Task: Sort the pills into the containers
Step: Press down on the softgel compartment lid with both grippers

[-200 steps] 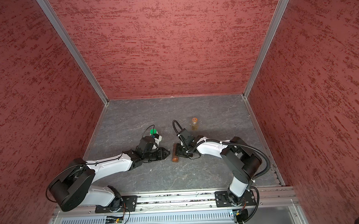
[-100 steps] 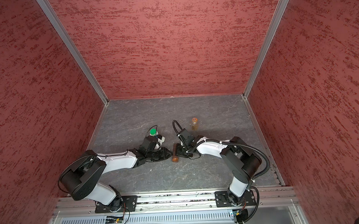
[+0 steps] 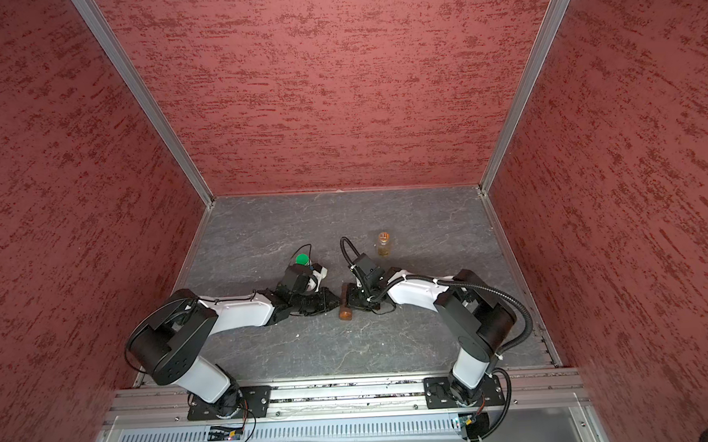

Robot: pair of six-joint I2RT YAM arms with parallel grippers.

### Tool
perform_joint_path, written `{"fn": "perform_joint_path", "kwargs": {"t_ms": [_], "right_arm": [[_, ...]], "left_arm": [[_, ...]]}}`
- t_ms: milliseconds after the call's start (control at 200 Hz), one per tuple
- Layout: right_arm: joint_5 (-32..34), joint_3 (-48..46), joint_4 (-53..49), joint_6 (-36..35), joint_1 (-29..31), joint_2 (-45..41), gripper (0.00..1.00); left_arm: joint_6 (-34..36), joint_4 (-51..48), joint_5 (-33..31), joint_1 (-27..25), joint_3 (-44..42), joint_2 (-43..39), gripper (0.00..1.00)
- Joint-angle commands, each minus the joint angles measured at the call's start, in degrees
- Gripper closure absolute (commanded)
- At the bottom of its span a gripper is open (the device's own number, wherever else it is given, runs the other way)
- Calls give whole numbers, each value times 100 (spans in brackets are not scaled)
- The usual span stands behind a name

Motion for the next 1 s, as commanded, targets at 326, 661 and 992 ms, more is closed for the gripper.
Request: {"fn": "perform_joint_path", "kwargs": {"t_ms": [326,661,992], "right_arm": [[-94,-37,102,6,-19,89,74],[-242,-54,199,2,-10,231,75],[-389,-96,336,46,8,326,80]], "left_arm": [[127,-7,334,-7,186,297,85],[295,-322,588,-49,245,498,85],[412,-528,740,-289,407,797,91]]}}
